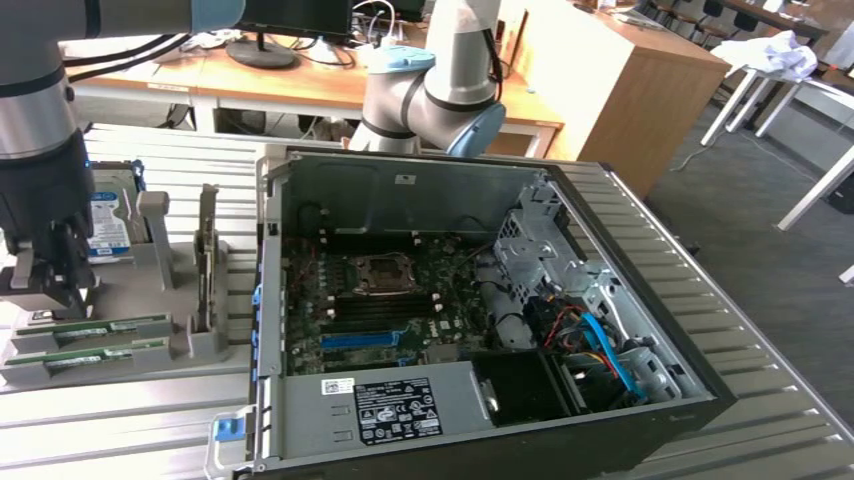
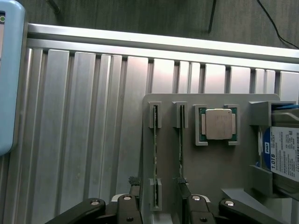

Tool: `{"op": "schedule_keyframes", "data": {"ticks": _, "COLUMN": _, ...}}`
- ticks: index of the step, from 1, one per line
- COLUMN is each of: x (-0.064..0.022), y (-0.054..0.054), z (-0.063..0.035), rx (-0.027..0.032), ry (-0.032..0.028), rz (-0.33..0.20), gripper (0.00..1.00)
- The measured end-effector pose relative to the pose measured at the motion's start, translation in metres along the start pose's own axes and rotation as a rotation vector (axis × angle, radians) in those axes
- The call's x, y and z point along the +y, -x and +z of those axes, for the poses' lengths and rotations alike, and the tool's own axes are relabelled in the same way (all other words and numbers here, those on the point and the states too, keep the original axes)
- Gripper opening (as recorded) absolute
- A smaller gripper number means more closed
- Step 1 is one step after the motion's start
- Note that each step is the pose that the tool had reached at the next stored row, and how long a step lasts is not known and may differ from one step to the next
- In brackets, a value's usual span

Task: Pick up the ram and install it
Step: 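Pick up the ram and move it above insertion slot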

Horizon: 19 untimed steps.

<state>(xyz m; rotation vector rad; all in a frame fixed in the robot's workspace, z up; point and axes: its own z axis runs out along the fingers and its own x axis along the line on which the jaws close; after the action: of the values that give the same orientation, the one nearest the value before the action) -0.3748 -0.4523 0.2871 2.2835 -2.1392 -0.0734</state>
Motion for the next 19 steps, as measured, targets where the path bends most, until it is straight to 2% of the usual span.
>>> {"op": "schedule_keyframes", "data": {"ticks": 19, "x": -0.0002, "y": -0.0015, "z": 0.0058, "rx": 0.0002, "ry": 0.0001, "rz": -0.005, "gripper": 0.41}}
